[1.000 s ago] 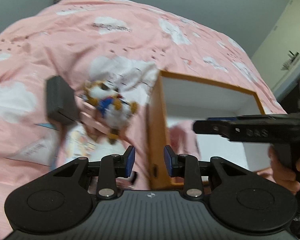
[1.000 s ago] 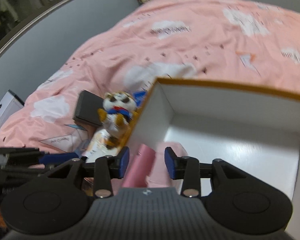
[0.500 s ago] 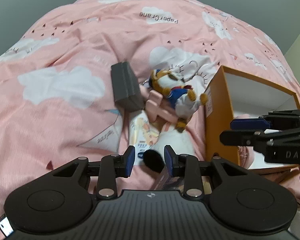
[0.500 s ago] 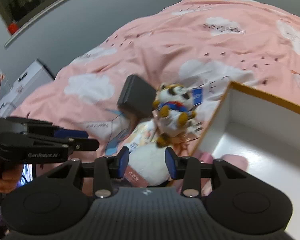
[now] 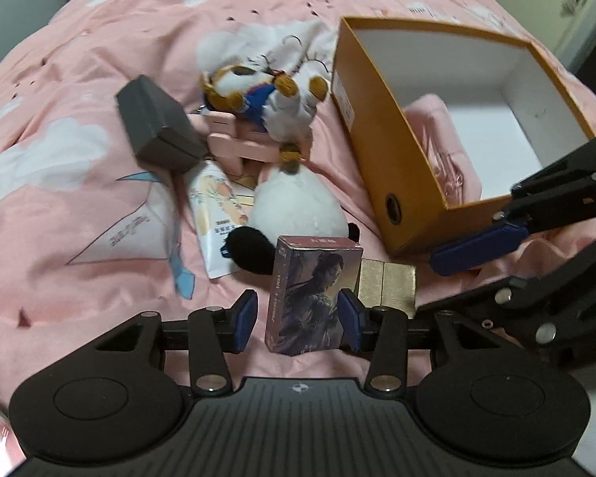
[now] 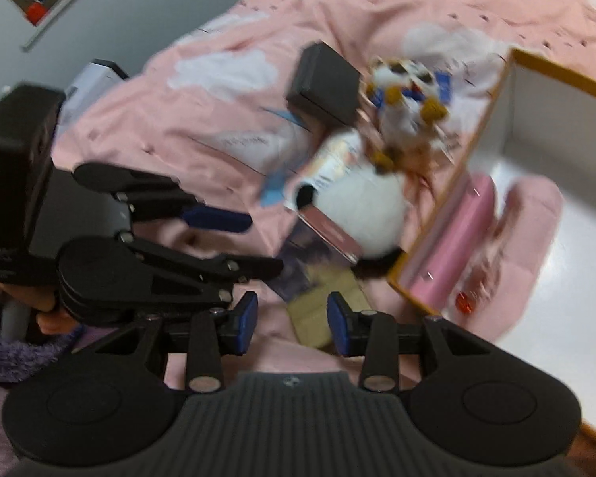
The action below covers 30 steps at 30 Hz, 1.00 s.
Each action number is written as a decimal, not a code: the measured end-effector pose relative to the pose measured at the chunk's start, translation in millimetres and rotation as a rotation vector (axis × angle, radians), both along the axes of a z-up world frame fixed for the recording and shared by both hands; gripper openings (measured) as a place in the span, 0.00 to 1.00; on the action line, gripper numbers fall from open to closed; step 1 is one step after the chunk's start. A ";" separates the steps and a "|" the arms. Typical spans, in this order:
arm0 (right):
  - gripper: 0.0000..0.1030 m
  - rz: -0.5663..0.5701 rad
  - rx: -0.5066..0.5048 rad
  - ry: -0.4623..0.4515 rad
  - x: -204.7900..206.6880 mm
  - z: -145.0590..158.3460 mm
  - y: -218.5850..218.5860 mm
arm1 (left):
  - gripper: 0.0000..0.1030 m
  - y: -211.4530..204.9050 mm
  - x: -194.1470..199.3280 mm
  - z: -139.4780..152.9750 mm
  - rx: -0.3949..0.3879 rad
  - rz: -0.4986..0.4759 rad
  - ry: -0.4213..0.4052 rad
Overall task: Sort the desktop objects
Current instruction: 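Grasp the photo card box with the left gripper while the right tool moves back, then grasp the dark grey gift box with the right gripper while the left holds the card box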
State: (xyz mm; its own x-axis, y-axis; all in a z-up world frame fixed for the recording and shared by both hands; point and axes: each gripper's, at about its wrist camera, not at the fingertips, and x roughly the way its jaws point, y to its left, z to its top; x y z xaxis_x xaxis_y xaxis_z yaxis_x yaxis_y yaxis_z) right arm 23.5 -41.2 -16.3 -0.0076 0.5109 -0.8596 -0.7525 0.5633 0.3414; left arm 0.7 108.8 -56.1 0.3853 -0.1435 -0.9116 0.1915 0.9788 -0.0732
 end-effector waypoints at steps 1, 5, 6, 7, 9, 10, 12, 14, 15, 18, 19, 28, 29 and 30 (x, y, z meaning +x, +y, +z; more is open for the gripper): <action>0.40 -0.020 -0.019 0.005 0.9 -4.6 -1.5 | 0.53 -1.7 2.2 -3.4 0.009 -0.017 0.006; 0.41 -0.083 -0.035 0.035 5.9 -14.0 -10.9 | 0.56 -7.8 10.8 -17.9 0.058 -0.082 0.024; 0.41 -0.091 -0.031 0.034 5.9 -13.7 -12.7 | 0.57 -7.7 13.8 -21.4 0.059 -0.091 0.032; 0.41 -0.097 -0.029 0.034 6.2 -13.2 -13.4 | 0.57 -7.2 16.9 -24.9 0.056 -0.098 0.046; 0.42 -0.108 -0.029 0.029 6.2 -11.4 -14.7 | 0.62 -6.8 21.9 -31.4 0.049 -0.106 0.067; 0.43 -0.112 -0.029 0.025 6.1 -10.9 -14.9 | 0.63 -6.7 24.0 -33.9 0.033 -0.114 0.075; 0.43 -0.120 -0.036 0.015 6.1 -11.1 -15.1 | 0.63 -7.2 26.9 -38.8 0.007 -0.121 0.094; 0.43 -0.129 -0.047 0.003 6.8 -11.9 -15.3 | 0.59 -8.6 26.8 -40.9 -0.009 -0.119 0.097; 0.43 -0.132 -0.049 0.004 7.2 -12.4 -15.5 | 0.58 -9.7 25.2 -40.5 -0.007 -0.117 0.093; 0.43 -0.134 -0.044 -0.002 7.2 -10.2 -16.6 | 0.46 -14.0 15.9 -35.2 0.020 -0.111 0.060; 0.43 -0.135 -0.045 -0.011 7.2 -8.9 -16.8 | 0.40 -15.0 11.3 -32.4 0.025 -0.105 0.047; 0.43 -0.112 0.014 -0.089 7.4 17.0 -16.9 | 0.28 -32.1 -16.6 -11.7 0.088 -0.006 -0.073; 0.43 -0.108 0.021 -0.110 7.9 21.9 -16.0 | 0.28 -30.9 -18.9 -7.9 0.092 0.013 -0.082; 0.43 -0.105 0.024 -0.138 8.6 26.3 -14.3 | 0.27 -28.8 -19.9 -4.0 0.088 0.033 -0.092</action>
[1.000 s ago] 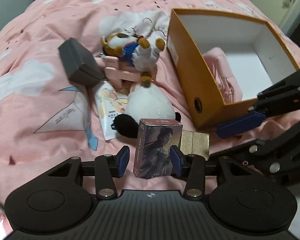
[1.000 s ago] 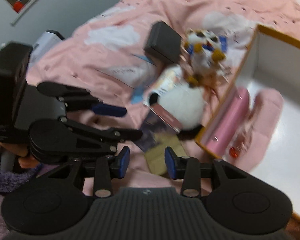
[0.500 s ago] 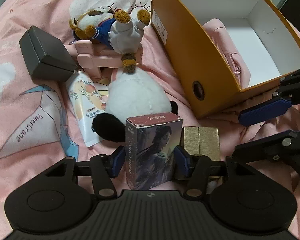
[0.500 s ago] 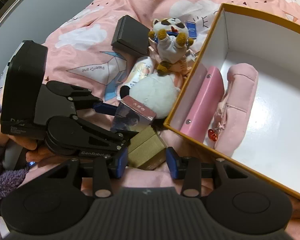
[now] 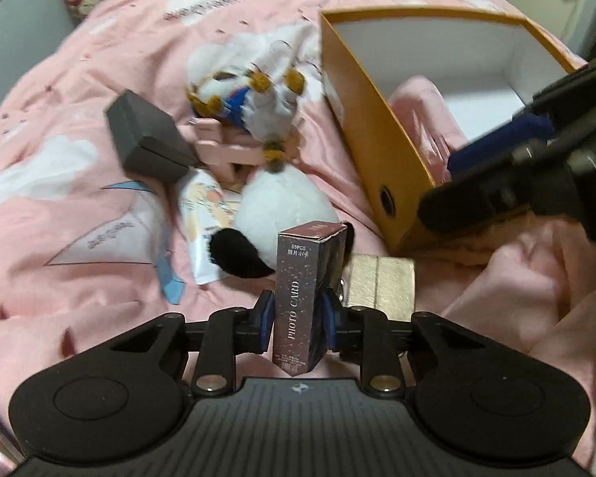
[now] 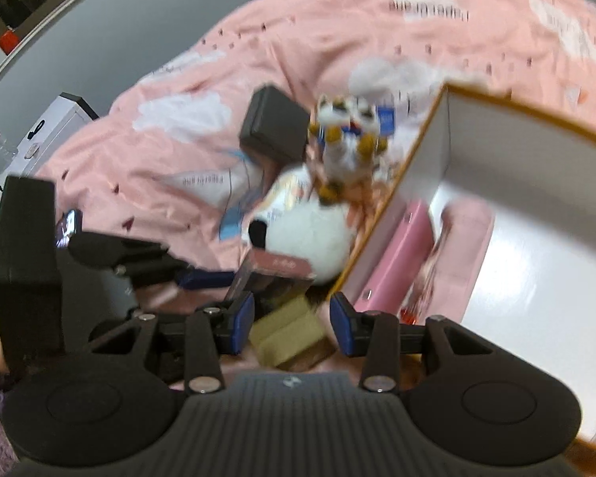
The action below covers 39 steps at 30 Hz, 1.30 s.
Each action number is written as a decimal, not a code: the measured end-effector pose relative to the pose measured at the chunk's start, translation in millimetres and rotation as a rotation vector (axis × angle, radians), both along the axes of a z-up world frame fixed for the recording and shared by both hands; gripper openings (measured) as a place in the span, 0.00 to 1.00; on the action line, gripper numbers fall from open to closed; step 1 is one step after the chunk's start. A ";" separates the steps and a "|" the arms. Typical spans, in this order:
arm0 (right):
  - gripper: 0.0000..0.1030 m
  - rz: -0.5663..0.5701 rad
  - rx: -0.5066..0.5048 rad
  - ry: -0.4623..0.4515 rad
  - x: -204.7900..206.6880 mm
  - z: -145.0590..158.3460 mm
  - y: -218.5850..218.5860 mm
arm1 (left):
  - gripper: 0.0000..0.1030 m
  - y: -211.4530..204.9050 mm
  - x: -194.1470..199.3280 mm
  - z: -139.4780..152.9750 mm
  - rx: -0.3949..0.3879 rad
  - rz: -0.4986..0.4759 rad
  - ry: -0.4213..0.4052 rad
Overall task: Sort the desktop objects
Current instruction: 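Grasp the dark grey gift box with the right gripper while the left holds the card box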
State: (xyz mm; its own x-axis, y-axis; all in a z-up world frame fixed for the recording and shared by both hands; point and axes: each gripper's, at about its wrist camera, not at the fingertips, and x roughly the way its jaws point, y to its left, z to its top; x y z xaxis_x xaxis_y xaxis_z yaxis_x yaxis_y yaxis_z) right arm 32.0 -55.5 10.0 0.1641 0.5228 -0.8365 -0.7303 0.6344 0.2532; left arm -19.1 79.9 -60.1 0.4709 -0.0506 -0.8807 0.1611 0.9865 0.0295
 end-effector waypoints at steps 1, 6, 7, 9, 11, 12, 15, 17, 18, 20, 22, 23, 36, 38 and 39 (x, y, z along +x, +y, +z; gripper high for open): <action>0.43 0.002 -0.002 -0.026 1.0 3.6 1.5 | 0.27 3.3 -1.4 5.2 -0.009 0.022 -0.013; 0.43 0.005 0.015 -0.099 15.6 15.5 13.9 | 0.26 29.4 -4.6 30.5 -0.100 0.150 -0.065; 0.43 0.003 0.019 -0.106 19.2 16.1 17.9 | 0.26 35.7 -3.2 33.7 -0.121 0.175 -0.068; 0.43 0.003 0.029 -0.107 25.7 16.4 27.9 | 0.26 50.2 -1.3 42.1 -0.157 0.220 -0.073; 0.43 0.013 0.051 -0.087 32.4 15.9 40.9 | 0.26 65.4 1.1 49.5 -0.186 0.267 -0.077; 0.43 0.016 0.059 -0.074 35.7 15.1 47.7 | 0.26 71.5 2.0 53.3 -0.196 0.286 -0.082; 0.43 0.033 0.074 -0.057 43.8 11.3 72.1 | 0.26 91.4 8.4 64.4 -0.201 0.346 -0.108; 0.43 0.050 0.084 -0.066 48.1 8.1 89.2 | 0.26 103.3 13.5 70.6 -0.183 0.389 -0.125; 0.43 0.056 0.086 -0.072 49.7 6.2 97.8 | 0.26 108.7 15.4 73.0 -0.173 0.407 -0.130; 0.43 0.061 0.097 -0.068 56.6 1.9 114.7 | 0.26 117.6 21.8 75.5 -0.152 0.438 -0.135; 0.45 0.053 0.099 -0.066 65.1 -3.5 131.0 | 0.26 126.0 27.8 76.1 -0.140 0.466 -0.136; 0.47 0.046 0.091 -0.077 69.1 -7.0 139.7 | 0.26 129.3 31.8 74.5 -0.133 0.477 -0.134; 0.55 0.028 -0.018 -0.042 105.2 -50.6 208.9 | 0.26 148.6 47.5 59.4 -0.161 0.514 -0.100; 0.54 0.025 -0.034 -0.052 105.4 -54.6 212.3 | 0.26 148.7 48.3 59.1 -0.162 0.514 -0.100; 0.54 0.025 -0.041 -0.056 105.6 -55.9 212.2 | 0.26 148.7 48.1 59.2 -0.162 0.514 -0.099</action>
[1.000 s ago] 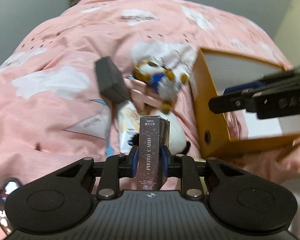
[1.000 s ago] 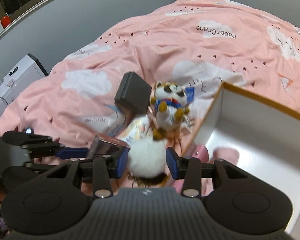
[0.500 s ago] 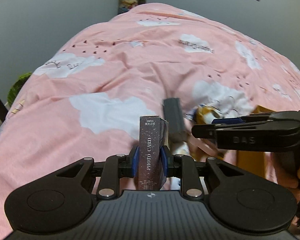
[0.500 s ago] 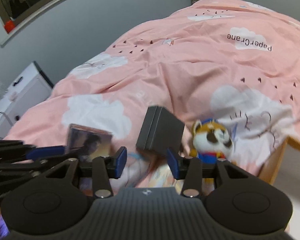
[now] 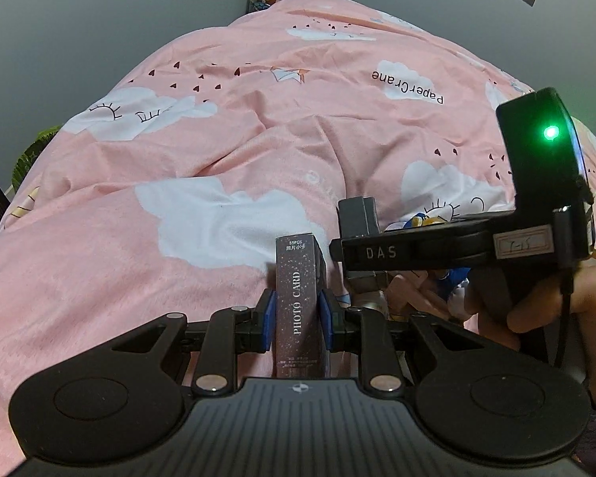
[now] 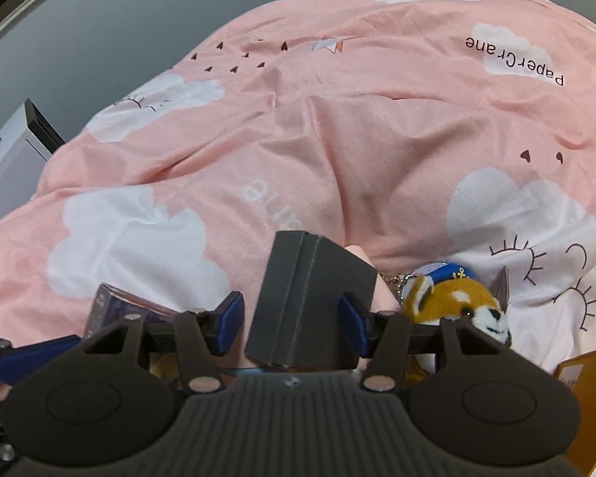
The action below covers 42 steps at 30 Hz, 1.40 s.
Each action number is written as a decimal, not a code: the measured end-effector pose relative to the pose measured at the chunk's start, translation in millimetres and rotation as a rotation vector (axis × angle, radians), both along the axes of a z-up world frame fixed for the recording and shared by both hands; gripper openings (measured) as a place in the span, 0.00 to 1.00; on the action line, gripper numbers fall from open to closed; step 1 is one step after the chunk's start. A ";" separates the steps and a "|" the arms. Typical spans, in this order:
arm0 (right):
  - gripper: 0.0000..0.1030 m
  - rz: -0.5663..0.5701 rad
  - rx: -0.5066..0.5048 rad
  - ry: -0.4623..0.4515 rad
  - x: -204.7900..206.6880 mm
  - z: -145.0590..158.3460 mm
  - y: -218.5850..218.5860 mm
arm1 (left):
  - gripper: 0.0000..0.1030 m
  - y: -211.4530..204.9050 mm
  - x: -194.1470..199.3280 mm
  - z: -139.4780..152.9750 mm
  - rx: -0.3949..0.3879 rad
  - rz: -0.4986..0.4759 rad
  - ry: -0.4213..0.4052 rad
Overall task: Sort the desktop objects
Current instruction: 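Grasp the dark grey gift box with the right gripper while the left holds the card box, then carry the grey box and photo card box into the orange box with both grippers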
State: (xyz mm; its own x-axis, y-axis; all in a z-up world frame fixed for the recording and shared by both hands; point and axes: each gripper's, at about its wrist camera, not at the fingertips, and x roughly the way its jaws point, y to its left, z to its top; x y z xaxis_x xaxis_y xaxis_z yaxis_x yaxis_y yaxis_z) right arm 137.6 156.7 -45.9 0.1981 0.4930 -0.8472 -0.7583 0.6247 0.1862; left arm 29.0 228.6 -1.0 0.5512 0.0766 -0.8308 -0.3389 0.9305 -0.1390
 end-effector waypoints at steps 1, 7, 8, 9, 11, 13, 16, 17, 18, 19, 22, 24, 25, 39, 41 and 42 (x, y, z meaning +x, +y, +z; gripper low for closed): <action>0.53 -0.002 -0.011 0.002 0.7 -1.5 -1.0 | 0.26 -0.1 -0.1 0.1 0.000 0.000 0.000; 0.54 -0.040 0.002 0.070 10.0 -2.9 -18.8 | 0.26 -2.0 0.8 -1.1 0.007 -0.002 0.003; 0.54 -0.049 0.001 0.075 10.5 -2.2 -20.8 | 0.26 -3.1 2.8 -1.0 0.015 -0.005 0.009; 0.53 -0.057 -0.004 0.080 10.3 -1.7 -22.4 | 0.26 -4.9 3.6 -1.3 0.023 -0.008 0.015; 0.50 -0.082 -0.009 0.090 9.6 -0.2 -26.6 | 0.26 -7.4 5.8 -2.8 0.033 -0.015 0.025; 0.38 -0.104 -0.011 0.083 8.3 1.4 -30.8 | 0.26 -9.4 6.1 -3.0 0.037 -0.018 0.028; 0.36 -0.121 -0.021 0.079 9.7 -1.3 -34.2 | 0.25 -11.0 7.5 -5.5 0.020 -0.030 0.030; 0.36 -0.125 -0.018 0.082 11.1 -2.8 -34.3 | 0.25 -11.0 8.3 -7.6 0.002 -0.034 0.032; 0.35 -0.127 -0.007 0.082 12.1 -3.4 -35.1 | 0.25 -11.3 8.8 -8.7 0.001 -0.031 0.031; 0.35 -0.129 -0.001 0.084 13.2 -4.0 -35.8 | 0.25 -12.0 8.6 -9.0 0.008 -0.027 0.026; 0.35 -0.131 0.020 0.098 12.4 0.3 -41.7 | 0.25 -13.8 5.3 -7.4 0.011 -0.023 0.010; 0.35 -0.124 0.046 0.091 7.9 9.1 -48.6 | 0.25 -16.2 3.1 -4.8 0.013 -0.023 0.000; 0.35 -0.117 0.058 0.080 4.6 15.0 -52.9 | 0.25 -17.5 2.2 -2.6 0.012 -0.023 -0.007; 0.35 -0.283 0.242 -0.154 -35.3 128.4 -237.3 | 0.25 -101.0 -1.4 74.0 -0.131 -0.288 -0.263; 0.35 -0.346 0.226 -0.167 -36.9 132.1 -269.5 | 0.25 -123.7 5.6 77.4 -0.178 -0.357 -0.279; 0.35 -0.375 0.214 -0.166 -37.2 132.0 -284.0 | 0.25 -133.7 9.2 77.7 -0.202 -0.388 -0.279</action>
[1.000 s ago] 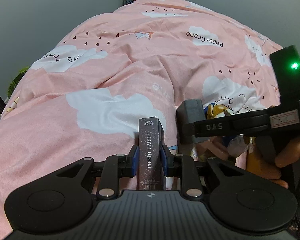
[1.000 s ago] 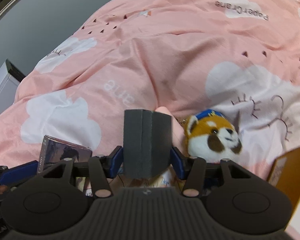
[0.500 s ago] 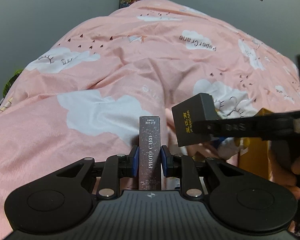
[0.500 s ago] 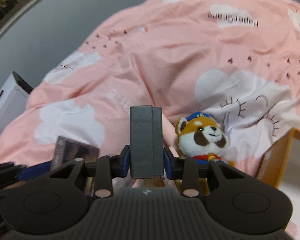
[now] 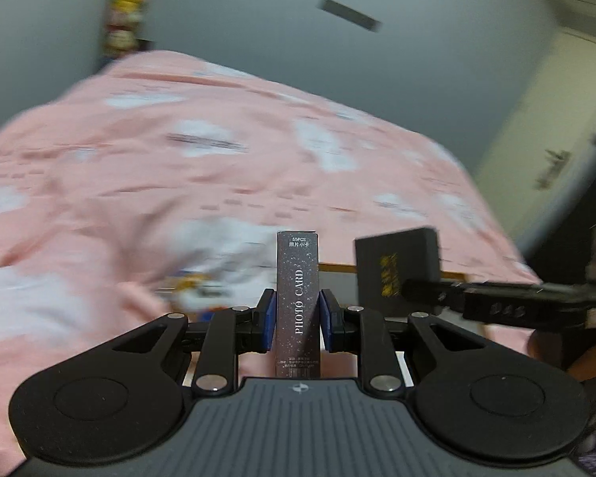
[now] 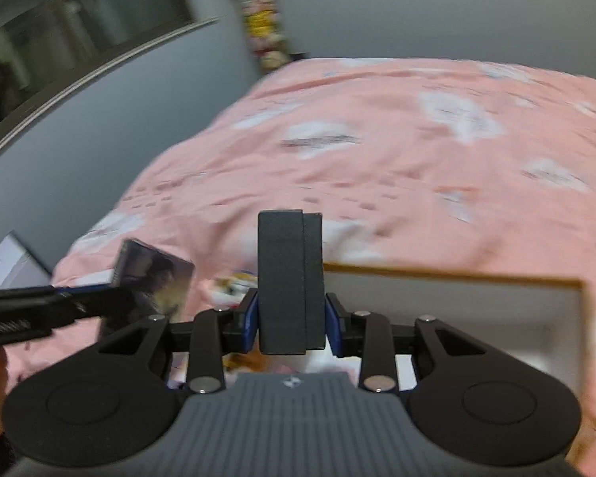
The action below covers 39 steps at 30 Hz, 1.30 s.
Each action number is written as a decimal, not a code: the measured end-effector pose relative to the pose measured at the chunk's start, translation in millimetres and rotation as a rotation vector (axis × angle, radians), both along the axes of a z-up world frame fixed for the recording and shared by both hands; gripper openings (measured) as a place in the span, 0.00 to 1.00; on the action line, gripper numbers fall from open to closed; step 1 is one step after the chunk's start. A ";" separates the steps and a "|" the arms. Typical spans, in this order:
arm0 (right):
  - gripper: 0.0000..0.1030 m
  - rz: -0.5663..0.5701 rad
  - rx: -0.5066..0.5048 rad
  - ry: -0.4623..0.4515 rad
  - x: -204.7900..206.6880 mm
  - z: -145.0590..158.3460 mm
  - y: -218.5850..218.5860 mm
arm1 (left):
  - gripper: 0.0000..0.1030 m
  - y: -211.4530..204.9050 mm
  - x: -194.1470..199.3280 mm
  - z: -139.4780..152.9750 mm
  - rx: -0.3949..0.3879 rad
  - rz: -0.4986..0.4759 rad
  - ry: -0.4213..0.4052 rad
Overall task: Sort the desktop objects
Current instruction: 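Carry the grey box and photo card box into the orange box with both grippers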
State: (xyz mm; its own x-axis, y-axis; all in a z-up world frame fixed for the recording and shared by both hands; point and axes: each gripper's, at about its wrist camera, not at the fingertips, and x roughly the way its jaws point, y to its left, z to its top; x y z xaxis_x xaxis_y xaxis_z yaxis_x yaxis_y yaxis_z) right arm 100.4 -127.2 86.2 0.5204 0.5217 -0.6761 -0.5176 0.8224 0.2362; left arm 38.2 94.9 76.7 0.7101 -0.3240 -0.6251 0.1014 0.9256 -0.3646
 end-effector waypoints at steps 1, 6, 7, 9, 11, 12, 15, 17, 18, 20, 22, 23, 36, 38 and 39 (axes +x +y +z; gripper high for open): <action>0.35 -0.028 -0.009 0.011 -0.2 -1.4 -14.1 | 0.25 -11.3 4.3 -1.2 -0.021 -0.036 0.006; 0.35 -0.159 -0.078 0.079 1.3 -24.7 -67.2 | 0.25 -71.0 31.2 -25.7 -0.098 -0.193 0.075; 0.35 -0.175 -0.081 0.092 1.2 -30.3 -75.5 | 0.25 -81.8 35.6 -33.0 -0.105 -0.214 0.093; 0.35 -0.206 -0.086 0.117 1.2 -41.3 -89.0 | 0.25 -100.9 44.8 -52.2 -0.091 -0.231 0.139; 0.35 -0.221 -0.111 0.124 1.4 -53.6 -93.1 | 0.25 -116.8 55.1 -69.6 -0.058 -0.233 0.177; 0.35 -0.221 -0.126 0.127 1.8 -58.7 -93.9 | 0.25 -123.2 59.5 -77.2 -0.045 -0.233 0.196; 0.35 -0.205 -0.138 0.166 6.6 -73.4 -97.9 | 0.25 -131.9 68.7 -98.9 -0.024 -0.217 0.259; 0.35 -0.195 -0.142 0.192 9.2 -83.4 -98.2 | 0.25 -133.6 71.0 -108.6 0.023 -0.188 0.289; 0.35 -0.189 -0.143 0.201 9.3 -87.0 -99.1 | 0.25 -135.1 70.8 -111.3 0.047 -0.176 0.300; 0.35 -0.174 -0.142 0.223 11.3 -94.9 -96.1 | 0.25 -136.0 67.5 -114.4 0.086 -0.158 0.329; 0.35 -0.153 -0.140 0.243 12.8 -100.5 -91.1 | 0.25 -138.2 65.4 -117.1 0.121 -0.148 0.350; 0.35 -0.140 -0.136 0.257 12.9 -103.0 -89.3 | 0.25 -138.8 64.0 -118.1 0.145 -0.142 0.363; 0.35 -0.075 -0.122 0.426 15.2 -127.9 -76.9 | 0.25 -133.0 63.0 -140.8 0.170 -0.129 0.452; 0.35 -0.080 -0.136 0.433 17.0 -129.6 -75.4 | 0.25 -130.4 63.0 -140.9 0.160 -0.142 0.459; 0.35 -0.079 -0.135 0.436 17.0 -129.6 -75.4 | 0.25 -128.8 62.6 -140.6 0.156 -0.150 0.460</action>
